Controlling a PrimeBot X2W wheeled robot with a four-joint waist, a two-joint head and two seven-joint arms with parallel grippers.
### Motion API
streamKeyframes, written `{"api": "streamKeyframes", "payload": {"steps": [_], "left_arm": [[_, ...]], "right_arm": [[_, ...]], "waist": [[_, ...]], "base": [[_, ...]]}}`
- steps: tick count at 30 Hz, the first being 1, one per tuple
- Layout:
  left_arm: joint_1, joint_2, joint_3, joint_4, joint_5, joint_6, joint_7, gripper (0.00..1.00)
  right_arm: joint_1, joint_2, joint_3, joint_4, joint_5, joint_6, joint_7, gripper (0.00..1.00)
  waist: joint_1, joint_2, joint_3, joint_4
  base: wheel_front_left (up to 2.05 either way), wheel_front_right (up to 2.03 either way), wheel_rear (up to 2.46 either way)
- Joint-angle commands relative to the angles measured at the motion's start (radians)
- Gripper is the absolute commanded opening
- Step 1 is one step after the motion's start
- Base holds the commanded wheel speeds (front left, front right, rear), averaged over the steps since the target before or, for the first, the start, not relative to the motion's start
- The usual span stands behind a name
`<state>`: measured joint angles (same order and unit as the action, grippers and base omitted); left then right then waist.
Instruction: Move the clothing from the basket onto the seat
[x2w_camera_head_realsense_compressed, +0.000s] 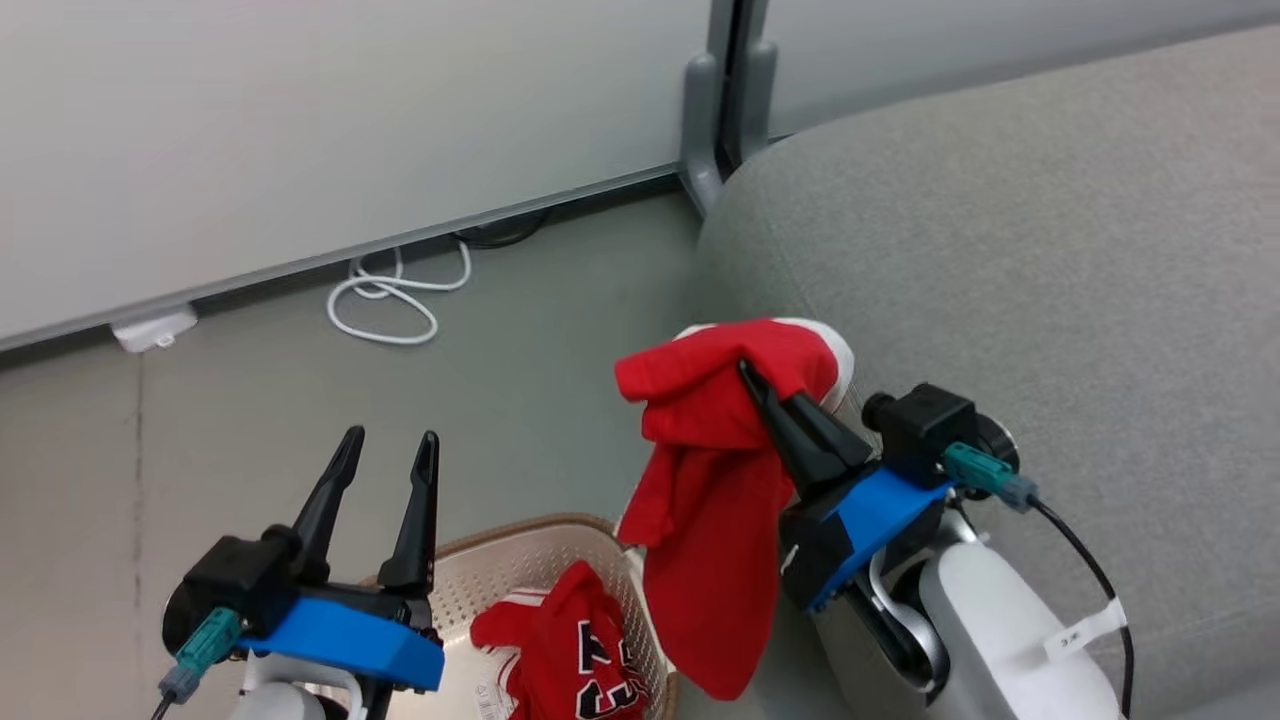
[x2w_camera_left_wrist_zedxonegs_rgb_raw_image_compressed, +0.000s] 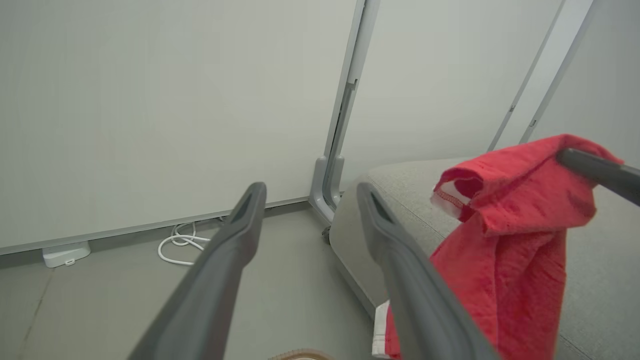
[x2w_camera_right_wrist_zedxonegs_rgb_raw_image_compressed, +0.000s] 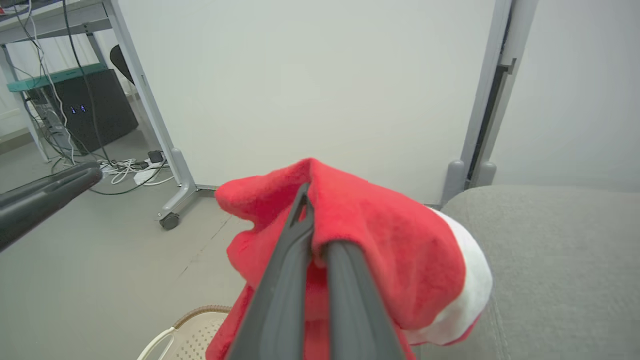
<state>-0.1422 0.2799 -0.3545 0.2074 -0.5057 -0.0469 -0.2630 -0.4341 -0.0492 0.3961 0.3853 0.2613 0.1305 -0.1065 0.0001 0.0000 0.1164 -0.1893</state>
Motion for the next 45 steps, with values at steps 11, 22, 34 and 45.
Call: {"api": "streamKeyframes", "payload": {"steps": [11,22,34,45], "left_arm": [[0.055,-0.050,0.123,-0.026,0.119,-0.039,-0.002,1.00],[0.047,-0.065,0.137,-0.005,0.161,-0.066,-0.003,1.00],[-0.006,-0.051,0.133,-0.030,0.193,-0.077,-0.003,1.00],[-0.128,-0.016,0.099,-0.104,0.214,-0.081,-0.002,1.00]], "right_arm": [[0.216,-0.001,-0.165,-0.300,-0.070,0.000,0.101,0.00],[0.283,-0.001,-0.210,-0.367,-0.046,0.000,0.131,0.00],[0.084,-0.001,-0.310,-0.315,-0.092,0.000,0.171,0.00],[-0.322,-0.135,-0.504,-0.169,-0.099,0.000,0.257,0.00]], "waist": [[-0.0001,0.0000,0.020,-0.166],[-0.0001,0.0000,0.047,-0.219],[-0.0001,0.0000,0.179,-0.189],[-0.0001,0.0000,0.409,-0.108]], "base": [[0.00,0.00,0.00],[0.00,0.00,0.00],[0.00,0.00,0.00],[0.00,0.00,0.00]]}}
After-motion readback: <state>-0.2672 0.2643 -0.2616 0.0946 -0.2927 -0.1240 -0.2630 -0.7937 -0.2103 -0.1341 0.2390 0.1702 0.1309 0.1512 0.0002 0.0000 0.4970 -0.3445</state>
